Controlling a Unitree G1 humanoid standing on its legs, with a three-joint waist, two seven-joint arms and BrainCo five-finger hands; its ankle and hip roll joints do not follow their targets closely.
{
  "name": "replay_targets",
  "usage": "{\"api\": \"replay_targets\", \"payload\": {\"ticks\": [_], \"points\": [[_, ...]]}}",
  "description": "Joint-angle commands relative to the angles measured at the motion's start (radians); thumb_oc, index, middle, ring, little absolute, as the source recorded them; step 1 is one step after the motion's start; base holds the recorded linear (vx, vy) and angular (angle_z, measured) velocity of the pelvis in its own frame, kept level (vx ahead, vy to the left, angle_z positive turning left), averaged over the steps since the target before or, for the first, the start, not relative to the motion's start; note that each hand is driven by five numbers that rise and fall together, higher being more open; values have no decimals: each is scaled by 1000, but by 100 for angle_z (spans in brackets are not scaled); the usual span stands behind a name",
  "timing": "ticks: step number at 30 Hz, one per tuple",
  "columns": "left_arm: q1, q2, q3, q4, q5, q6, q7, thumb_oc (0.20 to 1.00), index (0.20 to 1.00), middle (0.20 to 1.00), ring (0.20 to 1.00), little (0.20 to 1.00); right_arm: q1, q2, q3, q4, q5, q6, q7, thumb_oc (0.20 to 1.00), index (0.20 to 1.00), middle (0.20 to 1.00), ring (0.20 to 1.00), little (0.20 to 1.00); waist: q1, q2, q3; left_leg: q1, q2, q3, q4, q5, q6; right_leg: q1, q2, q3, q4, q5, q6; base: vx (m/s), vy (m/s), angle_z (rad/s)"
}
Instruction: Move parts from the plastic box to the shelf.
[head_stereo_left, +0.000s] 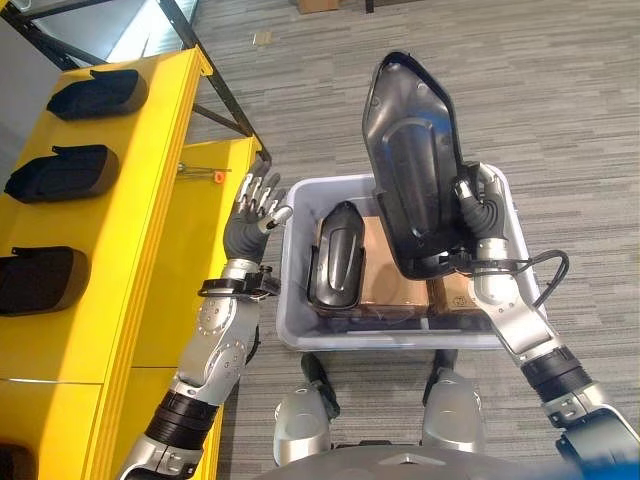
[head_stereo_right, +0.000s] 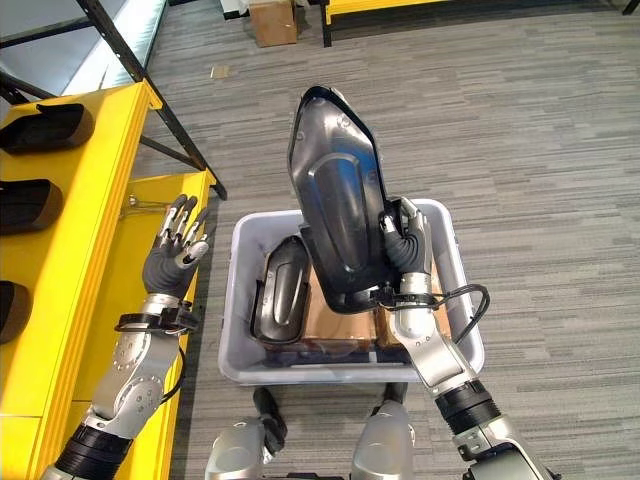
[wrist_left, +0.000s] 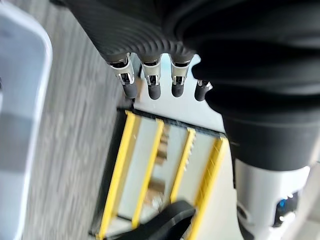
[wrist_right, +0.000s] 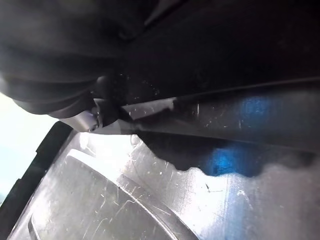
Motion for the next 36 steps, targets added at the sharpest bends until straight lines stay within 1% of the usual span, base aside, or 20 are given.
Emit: {"api": "replay_targets", "payload": {"ticks": [1,5,6,7,8,9,10,11,12,14,16,17,21,23,25,26,28,36], "points": [[-32,2,-51,-91,-8,-18,-26,1000,1000,1000,1000,1000,-68,60,9,-39,-1,-97,-18,200,200,200,200,200,9,-37,-50,47,75,-13,100,-149,-4,8,-44,-24,59,-115,34,0,0,0],[-52,-5,-93,-77,-16,19,-15,1000,1000,1000,1000,1000,-92,65,27,-44,-3,-92,-20,200,200,200,200,200,4,-38,-50,48,77,-10,99,-148,-6,9,-40,-18,53,-112,36,0,0,0],[-62,-7,-119,-65,-18,15,-22,1000,1000,1000,1000,1000,-101,72,31,-46,13,-78,-21,200,200,200,200,200,0,-39,-50,48,79,-7,99,-149,-6,7,-36,-12,53,-113,36,-66,-35,-4],[-63,-8,-124,-65,-13,14,-32,1000,1000,1000,1000,1000,-105,73,32,-44,17,-70,-20,200,200,200,200,200,-1,-41,-48,42,82,6,97,-134,3,1,-34,-16,47,-99,26,-9,-17,-6],[-61,-8,-128,-67,-15,18,-36,1000,1000,1000,1000,1000,-106,74,32,-41,18,-68,-19,200,200,200,200,200,0,-39,-49,49,79,-6,98,-149,-6,9,-36,-12,51,-112,36,-3,-3,-7],[-59,-6,-134,-70,-18,21,-43,1000,1000,1000,1000,1000,-110,74,33,-33,25,-65,-15,200,200,200,200,200,-1,-40,-49,50,79,-5,98,-149,-6,9,-35,-10,48,-112,36,0,3,-10],[-55,-5,-146,-73,-11,20,-65,1000,1000,1000,1000,1000,-116,75,38,-21,30,-58,-2,200,200,200,200,200,-1,-40,-48,45,80,6,96,-133,3,4,-32,-13,42,-97,27,-53,-11,-8],[-53,-4,-158,-74,-9,12,-70,1000,1000,1000,1000,1000,-121,76,43,-14,28,-57,7,200,200,200,200,200,-2,-40,-47,45,81,7,97,-133,3,4,-32,-13,43,-96,27,1,6,-8],[-53,-3,-163,-74,-10,10,-72,1000,1000,1000,1000,1000,-121,76,43,-12,27,-56,10,200,200,200,200,200,-2,-39,-49,51,79,-4,100,-149,-6,11,-35,-10,47,-110,36,53,26,-3],[-54,-2,-176,-74,-27,15,-89,1000,1000,1000,1000,1000,-124,79,50,-6,27,-46,31,200,200,200,200,200,-1,-38,-48,50,77,-5,100,-149,-6,13,-33,-12,44,-109,36,23,17,-4],[-60,-4,-194,-70,-19,13,-97,1000,1000,1000,1000,1000,-131,81,64,5,21,-45,24,200,200,200,200,200,-1,-39,-48,49,78,-4,102,-148,-6,15,-33,-12,43,-109,35,-27,-9,0],[-62,-5,-202,-68,-19,9,-92,1000,1000,1000,1000,1000,-138,84,71,13,22,-50,13,200,200,200,200,200,0,-40,-47,42,82,9,101,-132,2,9,-30,-15,39,-96,25,-40,-21,0],[-73,-9,-231,-61,-29,29,-56,1000,1000,1000,1000,1000,-170,98,77,20,-9,-51,-21,200,200,200,200,200,2,-40,-47,39,82,8,99,-130,1,7,-25,-17,35,-94,24,-10,-5,0],[-78,-12,-244,-55,-35,33,-67,1000,1000,1000,1000,1000,-179,103,76,15,-34,-37,-33,200,200,200,200,200,2,-40,-45,37,82,6,99,-131,1,5,-25,-18,37,-95,25,0,0,0],[-81,-14,-251,-58,-44,34,-80,1000,1000,1000,1000,1000,-189,106,76,17,-61,-27,-20,200,200,200,200,200,3,-39,-43,36,82,4,98,-131,0,3,-24,-18,36,-94,26,0,0,0],[-88,-20,-262,-61,-58,34,-94,1000,1000,1000,1000,1000,-208,113,94,24,-89,-14,-5,200,200,200,200,200,4,-37,-40,34,80,4,98,-129,0,1,-25,-17,34,-92,27,0,0,0],[-96,-25,-269,-62,-63,38,-104,1000,1000,1000,1000,1000,-220,116,109,27,-98,-13,2,200,200,200,200,200,4,-36,-39,33,81,5,98,-128,0,1,-24,-16,33,-91,26,0,0,0],[-124,-35,-315,-55,-88,40,-82,1000,1000,1000,1000,1000,-249,122,158,27,-114,-13,-25,200,200,200,200,200,3,-37,-41,32,85,11,98,-126,-1,0,-27,-22,35,-91,27,0,0,0]]}}
